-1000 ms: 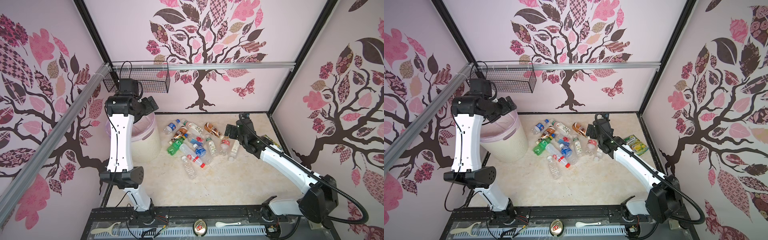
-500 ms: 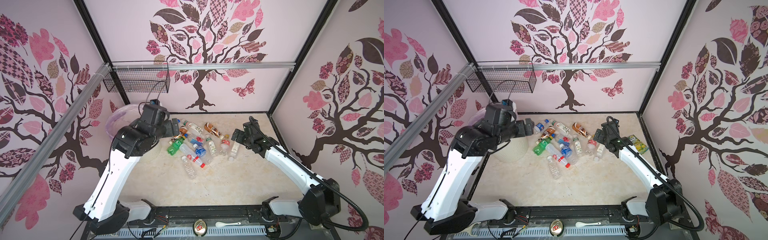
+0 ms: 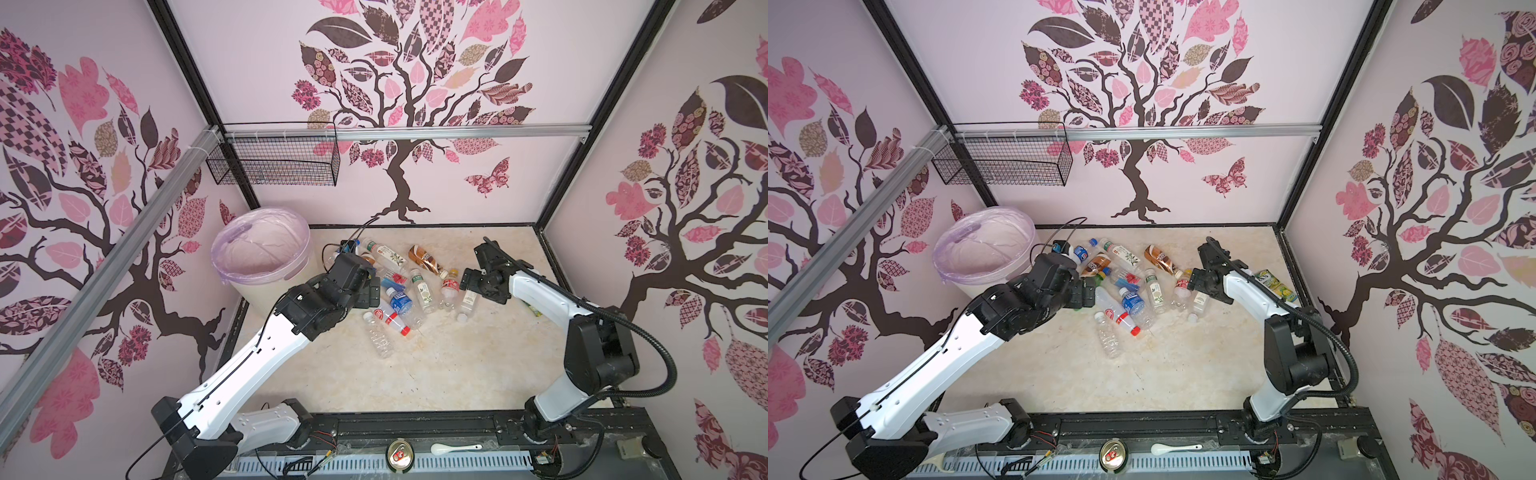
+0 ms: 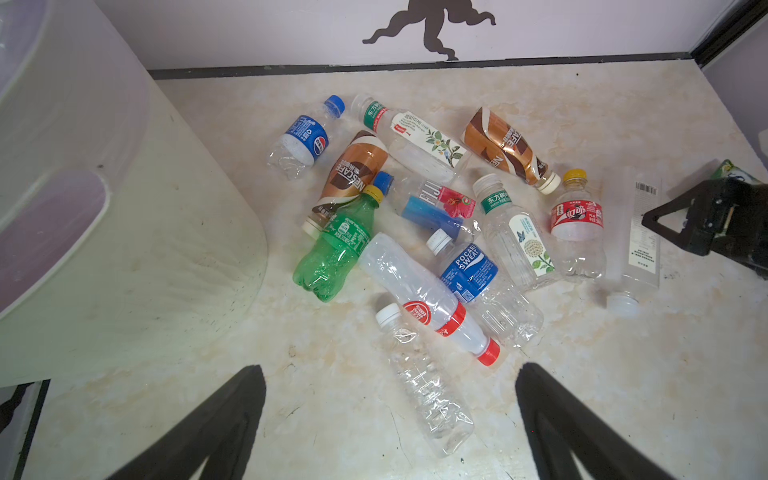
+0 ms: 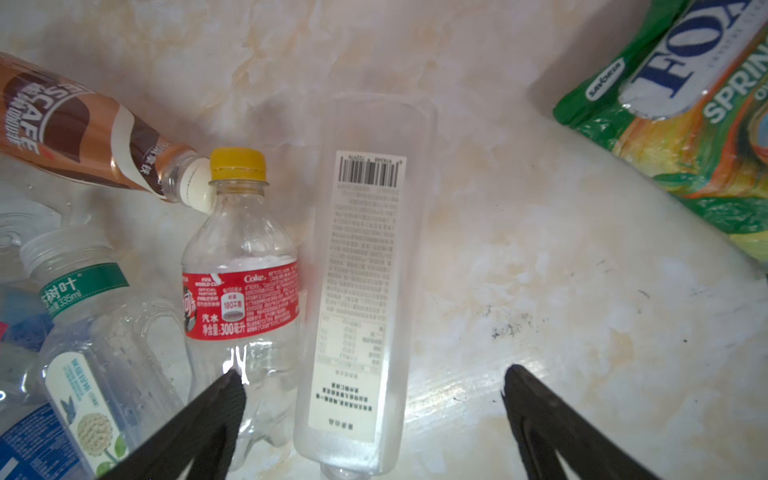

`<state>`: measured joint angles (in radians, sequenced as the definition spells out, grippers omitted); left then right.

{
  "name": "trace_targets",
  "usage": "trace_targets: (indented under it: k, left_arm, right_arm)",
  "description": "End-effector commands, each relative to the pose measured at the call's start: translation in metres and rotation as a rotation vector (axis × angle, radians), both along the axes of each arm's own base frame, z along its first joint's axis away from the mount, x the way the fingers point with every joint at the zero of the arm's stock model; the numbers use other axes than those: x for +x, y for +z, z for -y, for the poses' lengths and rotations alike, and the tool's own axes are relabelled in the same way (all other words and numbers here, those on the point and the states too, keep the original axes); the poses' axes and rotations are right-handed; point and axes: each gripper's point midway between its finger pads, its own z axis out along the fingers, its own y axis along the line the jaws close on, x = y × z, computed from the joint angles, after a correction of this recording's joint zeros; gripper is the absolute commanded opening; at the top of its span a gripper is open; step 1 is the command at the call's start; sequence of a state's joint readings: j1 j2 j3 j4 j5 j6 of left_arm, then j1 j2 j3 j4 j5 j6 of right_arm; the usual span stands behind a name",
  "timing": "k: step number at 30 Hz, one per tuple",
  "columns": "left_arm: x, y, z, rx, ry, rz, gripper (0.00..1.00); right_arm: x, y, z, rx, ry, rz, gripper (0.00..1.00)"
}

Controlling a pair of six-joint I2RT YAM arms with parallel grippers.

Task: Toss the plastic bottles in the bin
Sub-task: 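Grasp the frosted white bottle with the right gripper while left arm reaches in, then lift the frosted bottle with the right gripper toward the left gripper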

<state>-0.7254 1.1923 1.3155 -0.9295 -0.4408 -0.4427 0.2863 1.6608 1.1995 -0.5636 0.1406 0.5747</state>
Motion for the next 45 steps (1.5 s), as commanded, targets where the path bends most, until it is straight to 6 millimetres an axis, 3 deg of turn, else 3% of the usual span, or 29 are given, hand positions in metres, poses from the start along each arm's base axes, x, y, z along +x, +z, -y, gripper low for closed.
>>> trace_targets:
  k: [1,6,10,18,23,26,30,34,38,45]
  left_arm:
    - [0.012,-0.003,0.006,0.035,-0.026,0.053,0.98]
    - [0.021,-0.02,0.021,0.075,-0.085,0.02,0.98]
    - [0.027,-0.022,0.031,0.043,-0.094,0.027,0.98]
    - [0.038,0.0,0.024,0.088,-0.083,0.153,0.98]
    - [0.041,-0.007,0.037,0.092,-0.15,0.157,0.98]
    - [0.045,-0.015,0.03,0.193,-0.152,0.152,0.98]
    - [0.047,-0.021,0.034,0.26,-0.206,0.13,0.98]
    - [0.044,-0.006,0.045,0.149,-0.211,0.125,0.98]
    - [0.03,0.003,0.079,-0.076,-0.307,0.072,0.98]
    - [0.014,0.02,0.13,-0.377,-0.422,-0.042,0.98]
  right_arm:
    - [0.008,-0.011,-0.005,-0.017,0.034,-0.052,1.0]
    - [0.012,-0.032,-0.002,-0.051,0.022,-0.119,0.99]
    - [0.015,-0.041,0.002,-0.074,0.024,-0.135,0.95]
    - [0.021,-0.059,0.017,-0.021,-0.016,-0.176,0.75]
    - [0.023,-0.063,0.014,0.001,0.002,-0.186,0.59]
    - [0.022,-0.064,0.01,0.021,0.002,-0.193,0.47]
    - [0.018,-0.051,0.006,0.05,0.003,-0.193,0.43]
    - [0.013,-0.025,0.008,0.056,-0.003,-0.155,0.42]
    - [0.014,0.011,0.001,0.115,-0.007,-0.106,0.42]
    - [0.03,0.075,-0.04,0.268,0.018,0.003,0.42]
